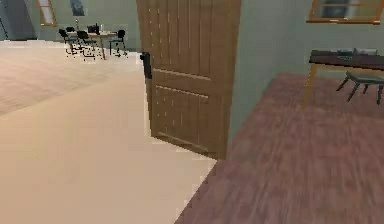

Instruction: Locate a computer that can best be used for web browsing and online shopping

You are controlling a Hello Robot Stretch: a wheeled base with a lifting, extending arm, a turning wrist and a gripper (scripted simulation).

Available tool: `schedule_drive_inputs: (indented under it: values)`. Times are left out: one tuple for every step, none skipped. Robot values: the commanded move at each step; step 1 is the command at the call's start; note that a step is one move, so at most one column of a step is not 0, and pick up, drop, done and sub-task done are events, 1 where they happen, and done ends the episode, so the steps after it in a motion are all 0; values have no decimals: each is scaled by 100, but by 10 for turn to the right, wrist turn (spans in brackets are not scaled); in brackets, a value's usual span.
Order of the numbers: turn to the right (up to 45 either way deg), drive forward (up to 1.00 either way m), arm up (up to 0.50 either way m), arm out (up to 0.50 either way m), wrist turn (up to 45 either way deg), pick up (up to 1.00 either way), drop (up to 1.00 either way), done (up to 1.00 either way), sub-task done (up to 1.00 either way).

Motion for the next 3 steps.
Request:
schedule_drive_inputs:
  values:
    - [-60, 0, 0, 0, 0, 0, 0, 0, 0]
    - [0, 55, 0, 0, 0, 0, 0, 0, 0]
    - [-420, 0, 0, 0, 0, 0, 0, 0, 0]
